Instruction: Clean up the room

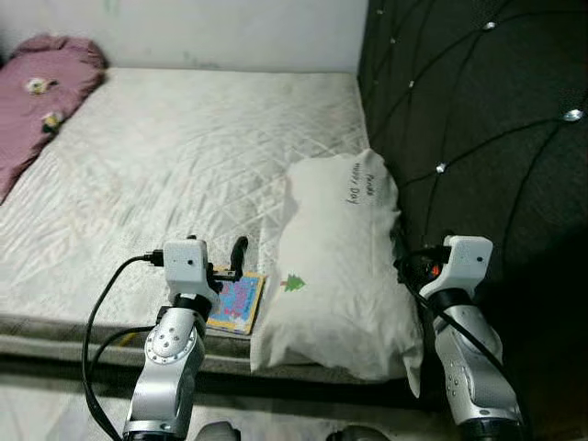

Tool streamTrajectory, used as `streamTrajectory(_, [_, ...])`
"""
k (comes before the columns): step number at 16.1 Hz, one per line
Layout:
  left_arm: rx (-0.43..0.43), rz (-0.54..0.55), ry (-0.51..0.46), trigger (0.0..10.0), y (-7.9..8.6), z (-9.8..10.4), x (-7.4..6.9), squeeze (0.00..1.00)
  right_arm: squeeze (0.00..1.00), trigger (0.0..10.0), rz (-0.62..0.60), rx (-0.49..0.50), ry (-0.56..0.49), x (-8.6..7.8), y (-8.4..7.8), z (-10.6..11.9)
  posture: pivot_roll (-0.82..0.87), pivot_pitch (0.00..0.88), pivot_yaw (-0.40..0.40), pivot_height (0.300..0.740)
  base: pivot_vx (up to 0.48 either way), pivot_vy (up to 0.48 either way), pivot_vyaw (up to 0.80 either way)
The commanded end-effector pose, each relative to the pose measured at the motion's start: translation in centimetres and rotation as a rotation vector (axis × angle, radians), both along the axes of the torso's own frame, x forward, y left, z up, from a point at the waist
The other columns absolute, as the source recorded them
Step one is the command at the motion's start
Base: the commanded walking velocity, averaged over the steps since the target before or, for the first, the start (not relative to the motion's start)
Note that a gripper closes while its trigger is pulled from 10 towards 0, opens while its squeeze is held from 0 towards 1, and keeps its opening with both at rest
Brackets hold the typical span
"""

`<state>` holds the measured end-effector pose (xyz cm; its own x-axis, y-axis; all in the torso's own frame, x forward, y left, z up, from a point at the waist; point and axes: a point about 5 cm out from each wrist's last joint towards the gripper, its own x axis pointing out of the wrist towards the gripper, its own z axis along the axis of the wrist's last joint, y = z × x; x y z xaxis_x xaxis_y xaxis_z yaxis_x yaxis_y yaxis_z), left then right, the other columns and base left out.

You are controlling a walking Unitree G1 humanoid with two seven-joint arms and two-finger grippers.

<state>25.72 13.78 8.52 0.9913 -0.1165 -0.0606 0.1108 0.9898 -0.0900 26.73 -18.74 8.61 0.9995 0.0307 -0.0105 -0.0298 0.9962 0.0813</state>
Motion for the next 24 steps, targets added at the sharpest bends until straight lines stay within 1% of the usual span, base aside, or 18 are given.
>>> streamTrajectory(1, [0.0, 0.005, 0.01, 10.0, 0.5, -0.13, 0.05, 0.0, 0.0, 10.0, 0.021, 0.006, -0.004, 0.25, 0.67, 0.0, -0.02, 0.032, 0.019, 0.74, 0.0, 0.48, 0.0])
streamTrajectory(4, [-0.008, 0.0, 0.012, 10.0, 0.49, -0.11, 0.18, 0.0, 0.0, 10.0, 0.023, 0.005, -0.005, 0.36, 0.79, 0.05, -0.02, 0.029, 0.019, 0.74, 0.0, 0.48, 0.0])
streamTrajectory(6, [-0.009, -0.003, 0.009, 10.0, 0.43, -0.06, 0.22, 0.0, 0.0, 10.0, 0.025, 0.003, -0.006, 0.38, 0.8, 0.03, -0.02, 0.028, 0.019, 0.74, 0.0, 0.48, -0.6])
streamTrajectory(24, [-0.027, -0.004, 0.016, 10.0, 0.16, -0.14, 0.2, 0.0, 0.0, 10.0, 0.036, -0.016, -0.001, 0.29, 0.83, -0.08, -0.03, 0.038, 0.013, 0.74, 0.0, 0.48, 0.0])
